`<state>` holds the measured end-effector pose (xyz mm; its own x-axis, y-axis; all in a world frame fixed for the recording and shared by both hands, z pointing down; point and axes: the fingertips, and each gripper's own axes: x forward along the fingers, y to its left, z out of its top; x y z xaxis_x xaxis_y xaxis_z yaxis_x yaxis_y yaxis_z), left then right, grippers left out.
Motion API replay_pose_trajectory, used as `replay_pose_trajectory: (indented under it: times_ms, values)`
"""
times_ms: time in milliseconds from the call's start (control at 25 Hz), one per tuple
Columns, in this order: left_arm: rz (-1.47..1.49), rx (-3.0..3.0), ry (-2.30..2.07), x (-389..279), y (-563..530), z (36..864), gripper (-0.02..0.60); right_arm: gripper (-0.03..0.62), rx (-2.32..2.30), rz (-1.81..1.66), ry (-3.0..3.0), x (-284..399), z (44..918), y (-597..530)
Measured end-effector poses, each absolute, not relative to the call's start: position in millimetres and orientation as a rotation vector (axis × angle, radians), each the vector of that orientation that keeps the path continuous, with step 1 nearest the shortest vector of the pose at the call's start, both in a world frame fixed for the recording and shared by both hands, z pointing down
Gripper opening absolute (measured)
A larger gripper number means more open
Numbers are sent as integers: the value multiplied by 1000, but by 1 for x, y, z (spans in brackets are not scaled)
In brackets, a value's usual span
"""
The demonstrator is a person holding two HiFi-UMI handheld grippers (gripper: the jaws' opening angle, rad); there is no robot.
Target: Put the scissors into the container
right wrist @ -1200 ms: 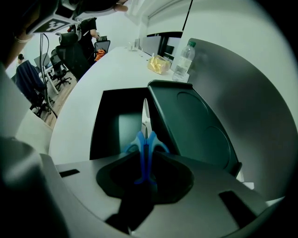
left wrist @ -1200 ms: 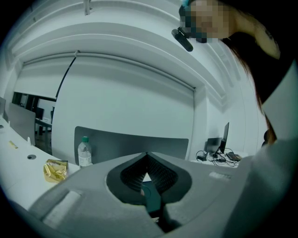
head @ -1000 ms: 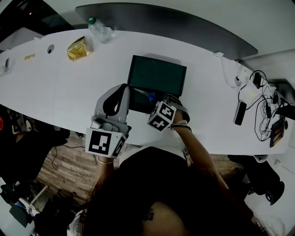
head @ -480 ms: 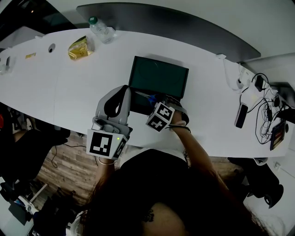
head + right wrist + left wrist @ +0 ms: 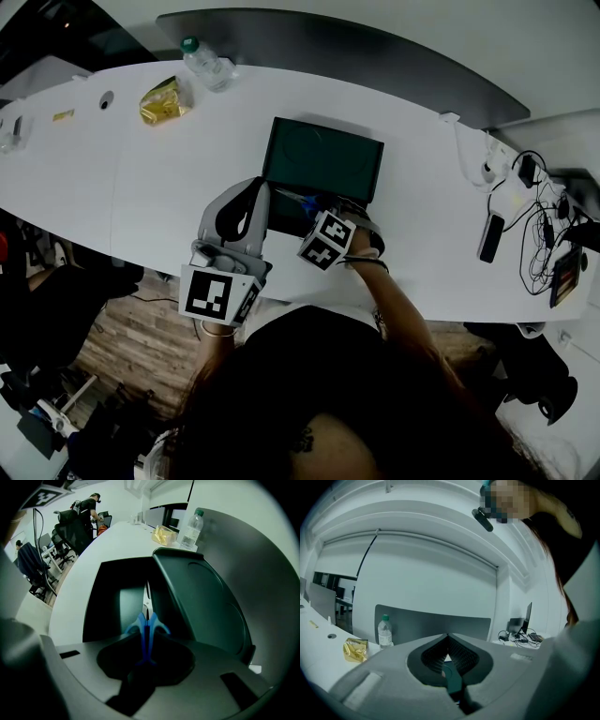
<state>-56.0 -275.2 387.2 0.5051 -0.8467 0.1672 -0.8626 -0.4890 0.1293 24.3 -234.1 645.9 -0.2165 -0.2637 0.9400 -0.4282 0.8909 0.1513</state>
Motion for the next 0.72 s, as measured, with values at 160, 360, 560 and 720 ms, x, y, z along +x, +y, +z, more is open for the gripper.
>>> replay_pose_trajectory:
  times_ms: [160, 360, 560, 720]
  values:
    - [132, 2557, -1468, -56, -273, 387, 11, 95, 516, 158, -1806, 25, 646, -233]
    - [154, 2559, -1465, -55, -270, 389, 12, 101, 510, 142, -1796, 28, 650, -233]
    - [155, 2552, -1480, -58, -266, 389, 12, 112, 512, 149, -1800, 28, 649, -231]
    - [148, 2553, -1477, -58, -265, 387, 12, 118, 518, 146, -1802, 29, 647, -231]
